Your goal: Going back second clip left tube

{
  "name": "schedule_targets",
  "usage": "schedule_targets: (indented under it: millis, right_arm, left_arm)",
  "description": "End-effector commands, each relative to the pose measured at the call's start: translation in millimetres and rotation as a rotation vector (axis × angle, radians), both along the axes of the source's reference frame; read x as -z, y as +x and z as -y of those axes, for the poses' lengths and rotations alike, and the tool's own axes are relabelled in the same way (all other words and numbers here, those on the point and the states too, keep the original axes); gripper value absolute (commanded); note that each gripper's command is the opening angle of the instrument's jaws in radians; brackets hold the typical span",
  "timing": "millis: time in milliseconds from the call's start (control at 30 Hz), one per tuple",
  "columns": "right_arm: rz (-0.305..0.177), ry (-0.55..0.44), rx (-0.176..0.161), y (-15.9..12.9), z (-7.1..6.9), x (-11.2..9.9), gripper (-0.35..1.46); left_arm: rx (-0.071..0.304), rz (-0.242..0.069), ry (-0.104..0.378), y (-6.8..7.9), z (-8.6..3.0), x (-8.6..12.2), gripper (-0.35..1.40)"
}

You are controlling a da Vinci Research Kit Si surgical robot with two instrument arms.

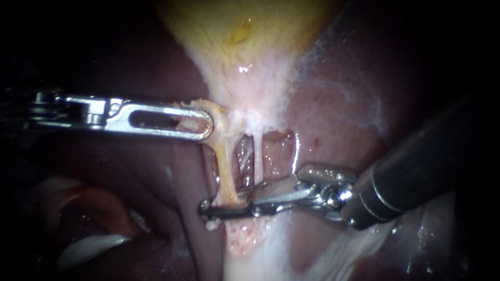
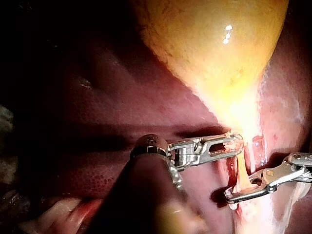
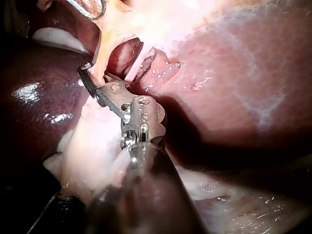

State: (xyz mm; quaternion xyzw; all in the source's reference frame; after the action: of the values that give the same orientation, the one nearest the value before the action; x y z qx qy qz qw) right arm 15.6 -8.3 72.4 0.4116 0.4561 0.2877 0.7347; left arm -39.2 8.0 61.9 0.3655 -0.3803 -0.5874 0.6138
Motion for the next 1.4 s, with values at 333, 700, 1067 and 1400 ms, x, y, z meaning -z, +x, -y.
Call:
schedule_targets:
  millis: [333, 700, 1067, 1400]
  right_arm:
    - [-0.102, -0.173, 0.006, -0.2, -0.5, -0.3, 0.30]
    - [-0.135, -0.368, -0.009, -0.8, -0.4, -0.1, 0.50]
    - [-0.151, -0.464, 0.004, -4.4, -1.2, 0.5, 0.50]
    - [-0.162, -0.564, 0.012, -11.2, -5.2, 4.8, 0.50]
  left_arm:
    - [0.000, 0.000, -0.001, 0.0, 0.0, -0.1, -0.35]
    - [-0.001, 0.000, -0.001, 0.2, 0.0, -0.1, -0.35]
    - [-0.001, 0.001, -0.001, 0.3, 0.1, -0.1, -0.35]
    - [-0.001, 0.001, -0.001, 0.3, 0.1, -0.2, -0.35]
